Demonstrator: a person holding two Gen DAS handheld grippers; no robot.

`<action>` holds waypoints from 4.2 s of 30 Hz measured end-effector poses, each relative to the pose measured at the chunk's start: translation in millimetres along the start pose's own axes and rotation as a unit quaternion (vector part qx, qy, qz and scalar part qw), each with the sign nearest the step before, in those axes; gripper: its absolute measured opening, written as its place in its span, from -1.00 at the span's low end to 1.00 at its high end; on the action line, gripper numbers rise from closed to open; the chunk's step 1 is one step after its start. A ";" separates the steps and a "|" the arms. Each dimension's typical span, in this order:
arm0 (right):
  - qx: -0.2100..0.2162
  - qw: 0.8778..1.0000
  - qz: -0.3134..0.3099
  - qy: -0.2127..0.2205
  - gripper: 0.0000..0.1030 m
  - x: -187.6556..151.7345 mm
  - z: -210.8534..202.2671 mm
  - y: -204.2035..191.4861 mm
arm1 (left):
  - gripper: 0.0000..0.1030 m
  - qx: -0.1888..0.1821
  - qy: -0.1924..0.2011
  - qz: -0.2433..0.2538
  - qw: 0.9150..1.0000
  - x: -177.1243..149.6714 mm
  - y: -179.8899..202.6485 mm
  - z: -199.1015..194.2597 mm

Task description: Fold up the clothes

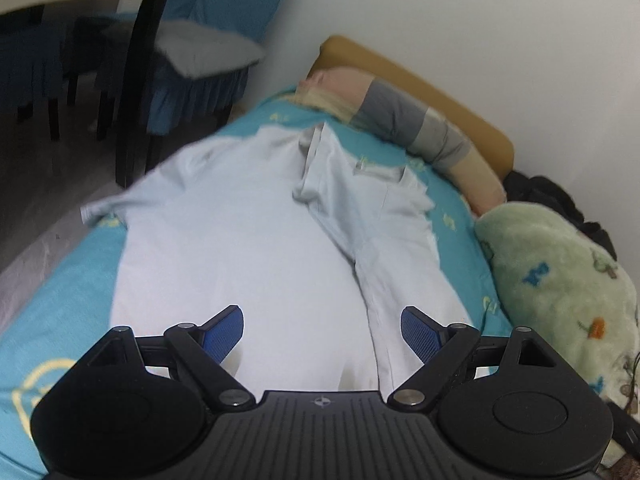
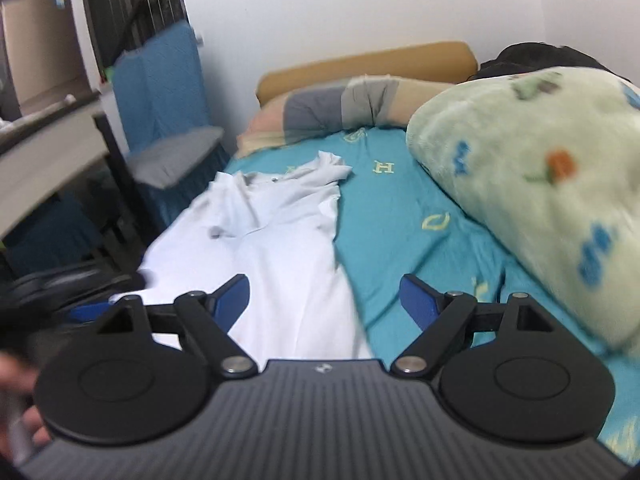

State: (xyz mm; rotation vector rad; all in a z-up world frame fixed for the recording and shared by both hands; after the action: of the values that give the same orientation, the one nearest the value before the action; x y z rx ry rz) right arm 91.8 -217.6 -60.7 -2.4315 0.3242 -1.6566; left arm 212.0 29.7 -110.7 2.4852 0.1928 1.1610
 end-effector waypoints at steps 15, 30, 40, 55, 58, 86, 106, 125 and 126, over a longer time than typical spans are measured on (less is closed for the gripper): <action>0.027 0.999 0.018 0.021 0.62 -33.5 27.7 28.7 | 0.64 0.065 0.083 -0.017 0.994 62.9 0.5 173.2; 0.005 0.998 0.058 0.007 0.62 -58.0 78.8 57.7 | -0.72 0.130 0.013 0.034 0.991 87.9 13.9 206.6; 0.019 0.998 0.032 0.041 0.62 -44.1 53.9 46.6 | 0.58 0.108 0.025 0.130 0.985 48.7 72.0 63.2; 0.039 0.996 -0.056 0.054 0.62 -36.4 12.6 5.6 | 0.72 0.046 0.055 0.123 0.990 -7.1 47.6 -124.9; 0.040 0.995 -0.080 0.054 0.62 -40.8 7.7 -2.4 | 0.72 0.020 0.063 0.128 0.990 -4.5 51.1 -133.2; 0.118 0.952 -0.273 -0.072 0.62 -13.6 161.9 -127.8 | 0.86 0.006 0.060 0.013 0.998 27.7 -44.2 -125.6; 0.276 0.787 -0.523 -0.176 -0.06 -140.1 328.9 -367.8 | 0.86 0.145 0.103 -0.126 0.976 37.0 -139.7 -108.7; -0.046 0.990 -0.122 0.052 -0.80 27.0 248.6 -102.0 | 0.86 0.147 0.093 -0.040 0.984 21.9 -90.8 -89.5; -0.066 0.992 -0.103 0.033 -0.79 25.1 248.2 -78.4 | 0.86 0.148 0.091 -0.029 0.984 20.7 -86.6 -86.6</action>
State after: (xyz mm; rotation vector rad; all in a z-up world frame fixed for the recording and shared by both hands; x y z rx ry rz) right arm 338.0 -142.7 -107.1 -2.5856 0.2028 -1.8590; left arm 162.9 139.7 -80.6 2.5992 0.5211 1.4236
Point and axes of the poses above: each gripper's, at about its wrist camera, not at the fingertips, and z roughly the way its jaws point, y to its right, x to its top, the point moved 1 cm from there along z, roughly the way its jaws point, and after that the axes turned 7 degrees about y, right-handed, at the moved point
